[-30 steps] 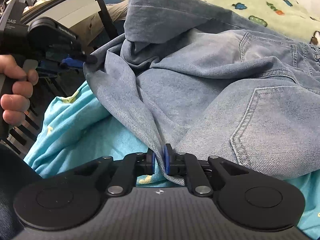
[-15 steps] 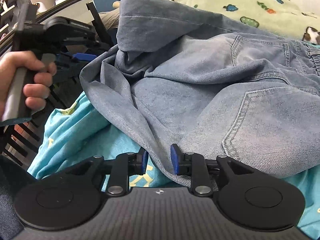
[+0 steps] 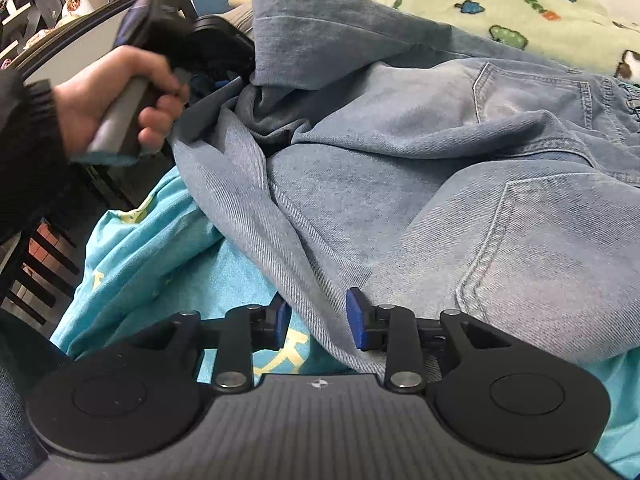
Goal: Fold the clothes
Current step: 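Fold the held denim edge over with the left gripper and open both grippers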
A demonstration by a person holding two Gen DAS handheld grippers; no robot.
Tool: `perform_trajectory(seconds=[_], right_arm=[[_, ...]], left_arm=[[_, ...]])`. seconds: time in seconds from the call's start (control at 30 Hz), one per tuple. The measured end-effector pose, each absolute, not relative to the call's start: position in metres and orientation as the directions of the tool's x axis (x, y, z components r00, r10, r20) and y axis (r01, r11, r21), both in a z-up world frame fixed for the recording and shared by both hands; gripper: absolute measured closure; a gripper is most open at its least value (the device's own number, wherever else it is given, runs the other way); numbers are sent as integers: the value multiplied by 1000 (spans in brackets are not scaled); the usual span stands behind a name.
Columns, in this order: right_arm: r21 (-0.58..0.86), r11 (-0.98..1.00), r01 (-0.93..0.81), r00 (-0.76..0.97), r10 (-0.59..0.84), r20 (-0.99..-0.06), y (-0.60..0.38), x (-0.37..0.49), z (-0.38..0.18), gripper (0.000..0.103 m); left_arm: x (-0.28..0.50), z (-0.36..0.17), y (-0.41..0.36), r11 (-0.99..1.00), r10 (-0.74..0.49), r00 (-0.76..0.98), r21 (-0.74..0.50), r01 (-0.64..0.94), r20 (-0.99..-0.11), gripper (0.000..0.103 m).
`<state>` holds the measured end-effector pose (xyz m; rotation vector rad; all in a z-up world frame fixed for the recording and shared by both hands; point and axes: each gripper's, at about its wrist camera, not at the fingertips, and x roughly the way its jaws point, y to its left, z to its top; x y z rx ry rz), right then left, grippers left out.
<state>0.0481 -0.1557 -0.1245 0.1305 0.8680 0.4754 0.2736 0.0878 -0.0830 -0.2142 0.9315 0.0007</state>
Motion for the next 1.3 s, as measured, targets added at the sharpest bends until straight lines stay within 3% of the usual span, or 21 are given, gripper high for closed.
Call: perform_trajectory(seconds=[0.1,0.47,0.67,0.73,0.83,0.97,1.1,1.17,1.3], right_arm=[[303,886,-350,545,456,-703,-154,51,-126,71],[281,896,-345,565,437,-700,-157,45,-126,71],[328,890,-316,564,454,-689,-169,46,-127,71],[329,893,-309,551,449,-703,-170,47,-130,71],[316,896,-311,537,440,-720,-170,46,-134,71],[336,893,-300,537,449,-714,-176,44,-131,71],[344,892,-292,541,451,-710,-177,43,-128,70],[332,895,-299,546,445,-710,-174,44,-126,69],[338,890,-305,548,454,-702,-174,48,-124,69]], left_arm=[[268,-70,90,980,-78,633,-177,-95,-770,100],[152,26,137,873,-137,794,-451,-186,-593,100],[114,-20,183,835,7,697,-379,-399,-717,100],[113,-44,195,808,-3,644,-381,-450,-765,100],[114,-49,204,769,-60,648,-449,-455,-760,99],[119,-26,196,805,-53,689,-439,-399,-723,87],[125,-5,180,877,-83,757,-409,-254,-648,51],[145,-7,165,927,-120,747,-342,-150,-654,48],[201,-37,134,985,-141,641,-171,15,-755,49]])
